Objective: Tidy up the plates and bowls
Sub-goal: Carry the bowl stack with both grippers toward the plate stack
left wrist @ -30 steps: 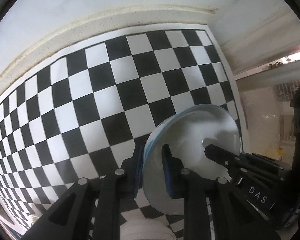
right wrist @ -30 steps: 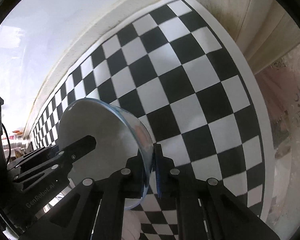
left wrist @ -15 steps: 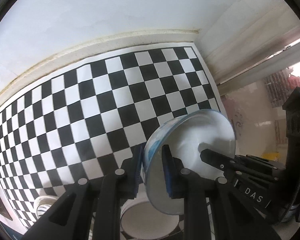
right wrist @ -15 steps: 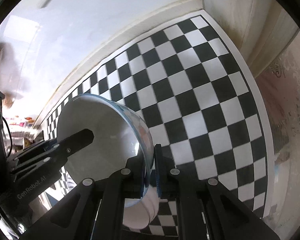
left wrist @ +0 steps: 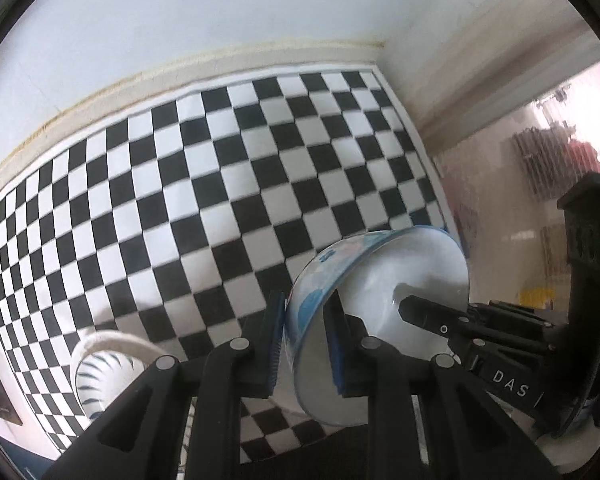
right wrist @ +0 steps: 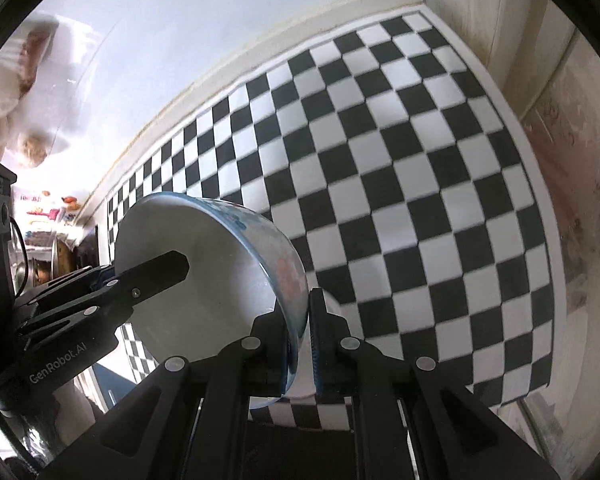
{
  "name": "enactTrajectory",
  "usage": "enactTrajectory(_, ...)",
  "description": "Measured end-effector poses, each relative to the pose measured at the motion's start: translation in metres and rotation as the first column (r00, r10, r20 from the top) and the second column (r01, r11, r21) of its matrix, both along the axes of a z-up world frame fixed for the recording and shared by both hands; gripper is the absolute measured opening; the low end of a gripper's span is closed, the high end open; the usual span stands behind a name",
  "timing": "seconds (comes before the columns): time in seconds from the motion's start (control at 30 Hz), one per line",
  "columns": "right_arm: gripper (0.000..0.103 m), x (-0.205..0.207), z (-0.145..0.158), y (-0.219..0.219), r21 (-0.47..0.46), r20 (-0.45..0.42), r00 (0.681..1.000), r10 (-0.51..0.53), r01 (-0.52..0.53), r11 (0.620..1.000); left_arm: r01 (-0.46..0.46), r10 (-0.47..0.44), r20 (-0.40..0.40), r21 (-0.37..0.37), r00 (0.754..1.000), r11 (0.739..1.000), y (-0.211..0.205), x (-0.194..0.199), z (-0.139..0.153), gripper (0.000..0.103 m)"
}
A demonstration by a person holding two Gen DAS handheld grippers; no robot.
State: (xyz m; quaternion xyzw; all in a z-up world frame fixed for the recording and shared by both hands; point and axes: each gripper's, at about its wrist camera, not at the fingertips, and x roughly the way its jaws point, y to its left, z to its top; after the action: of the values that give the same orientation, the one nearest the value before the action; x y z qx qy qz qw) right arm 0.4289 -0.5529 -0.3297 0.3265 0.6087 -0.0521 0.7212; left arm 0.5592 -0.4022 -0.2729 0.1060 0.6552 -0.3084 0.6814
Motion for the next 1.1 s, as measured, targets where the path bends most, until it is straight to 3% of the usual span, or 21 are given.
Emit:
enactTrajectory(0.7,0.01,-0.022,-0.079,0.039,0.026,-0.16,0.986,0.047,-0.043,0.999,0.031,-0.016,-0.115,0.131,0.993,0.991,0.018,-0.038,-0.07,0.018)
enactTrajectory(1.0,0.01,-0.012,-0.089,0.043,0.037,-0.206,0.977,0.058,-0.051,0.998,0.025,-0.006,-0.124,0.149,0.992,0.989,0.018,-0.039,-0.08,0.018)
enactTrajectory(1.1,0.011,-0.007,-0.085,0.046,-0.003,-0.217,0.973,0.079,-0.082,0.997,0.025,-0.005,-0.125,0.16,0.992,0.987,0.019,-0.041,-0.082,0.018)
